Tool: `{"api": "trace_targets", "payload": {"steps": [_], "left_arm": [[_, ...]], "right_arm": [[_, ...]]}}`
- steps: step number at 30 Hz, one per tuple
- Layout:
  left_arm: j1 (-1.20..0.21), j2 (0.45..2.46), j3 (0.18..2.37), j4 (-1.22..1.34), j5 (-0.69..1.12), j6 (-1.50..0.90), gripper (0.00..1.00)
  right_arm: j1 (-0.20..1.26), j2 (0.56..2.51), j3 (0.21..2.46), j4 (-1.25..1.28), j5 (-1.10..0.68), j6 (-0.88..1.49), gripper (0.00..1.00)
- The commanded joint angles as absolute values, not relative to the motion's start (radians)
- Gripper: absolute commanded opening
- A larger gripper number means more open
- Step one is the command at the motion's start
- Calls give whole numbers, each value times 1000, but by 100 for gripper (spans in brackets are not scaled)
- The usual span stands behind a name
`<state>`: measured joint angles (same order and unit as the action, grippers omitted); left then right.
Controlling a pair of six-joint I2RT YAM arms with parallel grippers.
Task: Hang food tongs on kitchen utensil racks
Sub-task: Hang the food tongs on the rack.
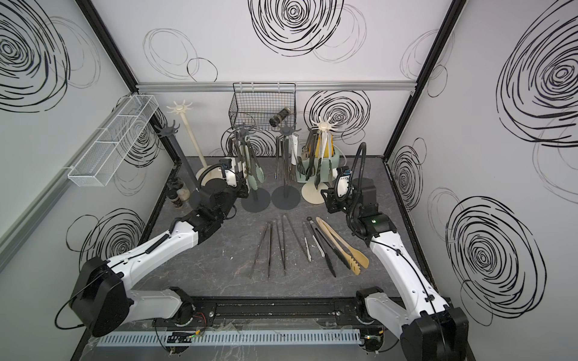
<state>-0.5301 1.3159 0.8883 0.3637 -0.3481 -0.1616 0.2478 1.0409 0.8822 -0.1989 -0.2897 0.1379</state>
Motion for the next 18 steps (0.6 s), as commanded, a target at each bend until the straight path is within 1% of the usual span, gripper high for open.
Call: {"api": "trace_targets", "payload": {"steps": [1,12,14,16,18], "left_arm": [[-535,1324,848,410,-358,-179,0],[-555,1366,811,418,-352,-190,0],[-559,1370,811,414,-353,-190,10],[-561,1373,813,410,-353,-188,16],[-563,1373,816,404,-353,-186,18]], "right_arm": [[244,1045,873,-169,-301,139,34],[244,1047,877,-176,-313,144,35],[244,1054,887,-181,-325,155,35],[244,1063,898,-184,-337,174,36],[244,1074,918,-187,-354,197,36]]}}
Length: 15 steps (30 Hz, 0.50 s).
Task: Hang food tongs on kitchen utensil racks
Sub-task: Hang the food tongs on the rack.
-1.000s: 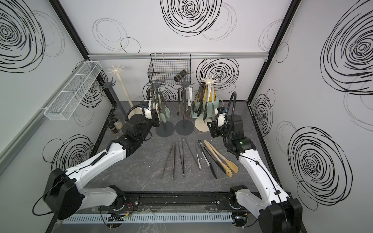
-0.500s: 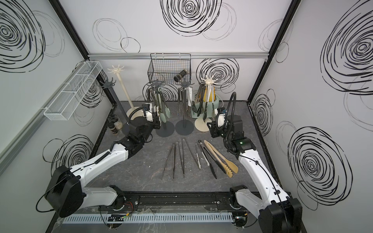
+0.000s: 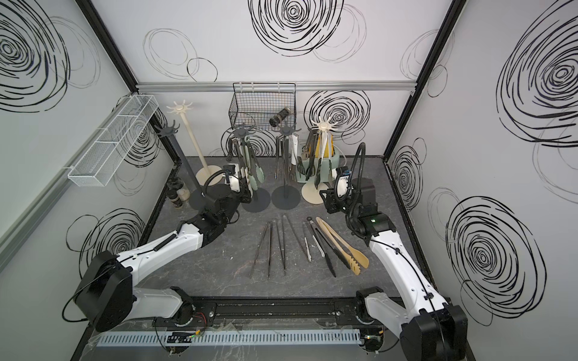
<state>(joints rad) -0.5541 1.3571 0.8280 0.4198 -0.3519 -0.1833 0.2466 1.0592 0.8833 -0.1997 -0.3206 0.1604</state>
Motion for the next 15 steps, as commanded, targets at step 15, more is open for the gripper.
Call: {"api": "trace_targets", "payload": {"steps": [15], "left_arm": [[-544,1179,751,291,-401,-225,26]], "right_arm": [[248,1014,1014,-106,-208,573,57]]}}
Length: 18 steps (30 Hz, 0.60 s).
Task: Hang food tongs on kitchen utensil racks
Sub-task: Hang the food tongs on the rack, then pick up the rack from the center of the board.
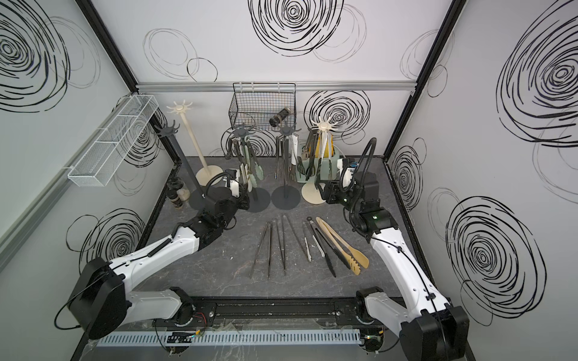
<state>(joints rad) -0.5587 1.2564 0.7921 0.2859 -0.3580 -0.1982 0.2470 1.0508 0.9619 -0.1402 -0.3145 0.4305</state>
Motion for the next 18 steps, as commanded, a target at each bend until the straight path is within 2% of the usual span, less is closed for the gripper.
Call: {"api": "trace_targets", "payload": {"steps": [1,5,9,11,18], "left_arm": [[-524,1149,728,300,-412,-225,26],[-385,1071,661,335,-435,-231,27],[-214,1066,651,338,-354,-262,30],[-149,1070,640,363,-318,-272,36],[-4,1129,617,483,-204,-300,52]], "right_arm": [[249,1010,1032,-134,-157,609,57],[255,1030,1141,-250,-37,721,58],[297,1068,1223,-299,4,782,59],[317,1084,1228,-276,3,782,63],[322,1107,1193,-201,-36,812,64]]}}
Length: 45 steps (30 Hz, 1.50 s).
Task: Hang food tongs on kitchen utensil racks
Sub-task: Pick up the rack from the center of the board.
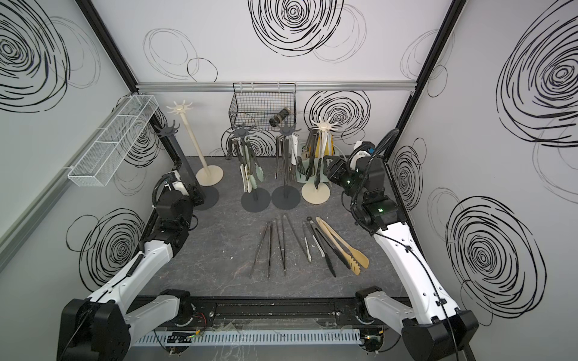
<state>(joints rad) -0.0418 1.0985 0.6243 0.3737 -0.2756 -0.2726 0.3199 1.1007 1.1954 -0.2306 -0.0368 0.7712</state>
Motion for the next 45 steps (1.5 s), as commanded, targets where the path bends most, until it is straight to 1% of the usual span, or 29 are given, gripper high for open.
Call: {"api": "trace_targets", "payload": {"steps": [1,4,9,15,19,24,29,37,40,42,45], "left_arm": [[13,1147,618,499,-190,-306,53],[59,1195,617,560,-143,-311,54],[120,1274,635,666,-90,-310,55],[137,1389,711,743,-11,-260,57],[139,1442,756,762,8,-230,58],[148,1480,803,752,-25,-185,60],[167,1547,872,751,-1,-145,62],[178,1650,989,733,28,-105,61],[182,1668,1008,729,34,-100,59],[185,1676,1015,727,36,-99,54],[189,1681,1021,722,41,-97,39]], "right_arm": [[322,1109,1196,-200,-35,817,64],[324,1097,1197,-180,-40,816,64],[332,1057,1185,-167,7,759,65],[359,1010,1082,-61,15,657,68],[359,1032,1068,-67,35,620,68],[356,1047,1027,-35,0,584,68],[357,1059,1006,-12,-6,565,68],[354,1103,1000,3,-15,547,68],[350,1118,997,4,-20,545,68],[345,1123,996,5,-21,543,68],[336,1121,992,8,-28,535,68]]}}
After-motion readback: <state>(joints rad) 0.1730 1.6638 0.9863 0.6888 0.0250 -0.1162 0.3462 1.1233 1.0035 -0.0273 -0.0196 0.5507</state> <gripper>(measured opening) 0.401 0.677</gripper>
